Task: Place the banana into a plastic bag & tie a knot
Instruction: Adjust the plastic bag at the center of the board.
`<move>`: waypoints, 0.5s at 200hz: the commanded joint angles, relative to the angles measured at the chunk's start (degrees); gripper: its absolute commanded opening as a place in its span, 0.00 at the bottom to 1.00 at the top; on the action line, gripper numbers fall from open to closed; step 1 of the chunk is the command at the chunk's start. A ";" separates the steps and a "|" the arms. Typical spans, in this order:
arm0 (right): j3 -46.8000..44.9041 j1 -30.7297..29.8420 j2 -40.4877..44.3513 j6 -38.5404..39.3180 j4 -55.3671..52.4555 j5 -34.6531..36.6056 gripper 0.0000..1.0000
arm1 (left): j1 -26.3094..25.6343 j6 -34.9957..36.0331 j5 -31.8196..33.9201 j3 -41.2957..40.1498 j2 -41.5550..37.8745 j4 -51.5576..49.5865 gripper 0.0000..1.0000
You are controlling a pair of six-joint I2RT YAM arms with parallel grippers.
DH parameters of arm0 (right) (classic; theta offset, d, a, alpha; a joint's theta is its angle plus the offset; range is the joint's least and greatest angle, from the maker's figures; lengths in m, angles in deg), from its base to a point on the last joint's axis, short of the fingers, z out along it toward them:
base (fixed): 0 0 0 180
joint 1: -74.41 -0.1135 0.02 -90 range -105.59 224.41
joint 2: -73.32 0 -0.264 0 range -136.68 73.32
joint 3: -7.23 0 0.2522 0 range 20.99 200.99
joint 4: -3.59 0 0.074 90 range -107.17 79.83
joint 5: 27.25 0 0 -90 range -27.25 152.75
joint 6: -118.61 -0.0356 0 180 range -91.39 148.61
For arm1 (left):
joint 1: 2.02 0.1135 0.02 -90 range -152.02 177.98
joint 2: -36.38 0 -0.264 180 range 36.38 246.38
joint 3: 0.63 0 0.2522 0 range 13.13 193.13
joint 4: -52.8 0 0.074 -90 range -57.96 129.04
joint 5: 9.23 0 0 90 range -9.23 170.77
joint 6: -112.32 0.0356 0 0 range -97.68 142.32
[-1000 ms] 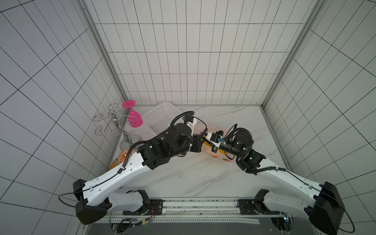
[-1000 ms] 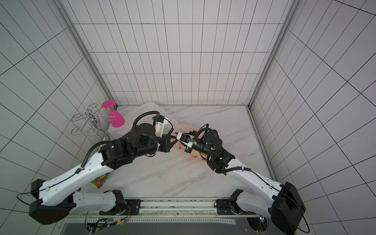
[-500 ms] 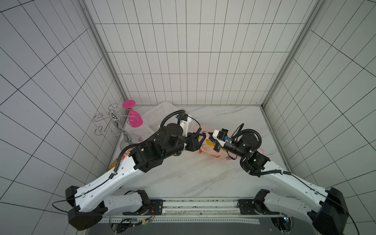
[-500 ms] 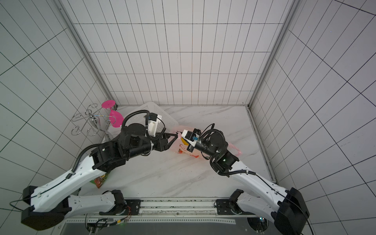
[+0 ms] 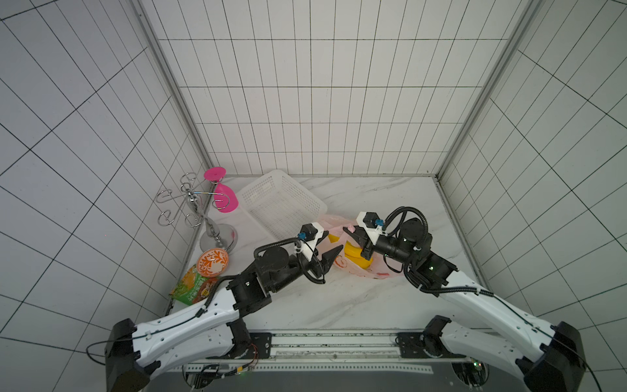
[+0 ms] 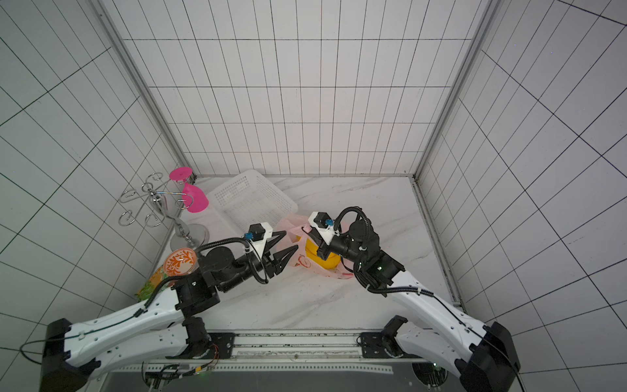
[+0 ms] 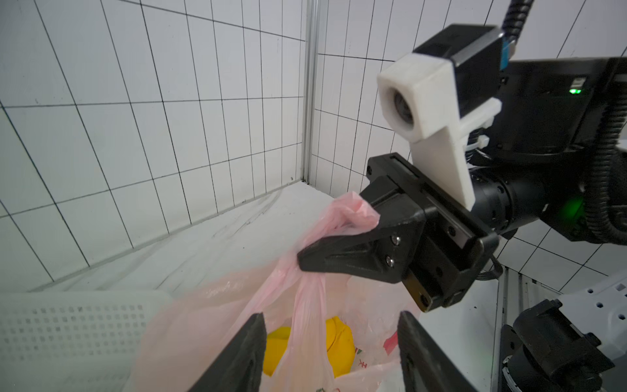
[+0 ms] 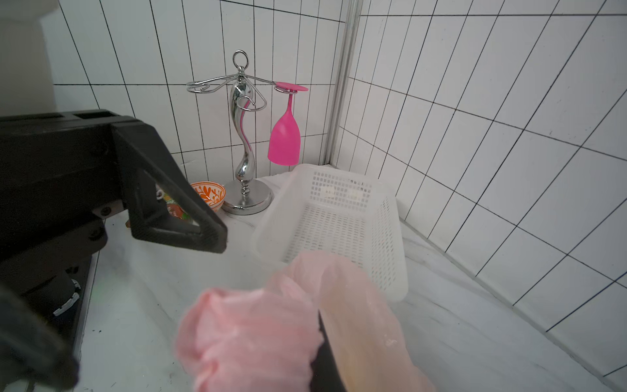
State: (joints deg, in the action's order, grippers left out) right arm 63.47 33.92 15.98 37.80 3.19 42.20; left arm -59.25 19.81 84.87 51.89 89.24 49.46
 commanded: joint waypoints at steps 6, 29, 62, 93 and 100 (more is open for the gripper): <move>6.81 0.20 1.25 -2.49 -2.93 -2.42 0.00 | 0.00 10.98 -2.57 1.19 3.11 9.54 0.62; 7.57 0.18 1.36 -3.13 -3.08 -4.23 0.00 | 0.19 13.76 -3.43 0.48 6.04 11.36 0.62; 8.38 0.22 2.04 -3.47 -3.19 -5.47 0.00 | 0.85 15.23 -4.29 0.44 8.78 11.80 0.61; 9.61 0.23 3.45 -3.58 -3.88 -5.96 0.00 | 1.22 16.30 -4.90 0.11 9.52 10.40 0.56; 10.06 0.21 3.60 -3.49 -4.40 -6.11 0.00 | 1.25 16.37 -4.09 -0.07 9.69 10.62 0.56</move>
State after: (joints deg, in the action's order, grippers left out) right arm 65.37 33.92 17.86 34.93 -0.70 38.09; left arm -58.42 33.34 81.09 51.91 98.66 58.66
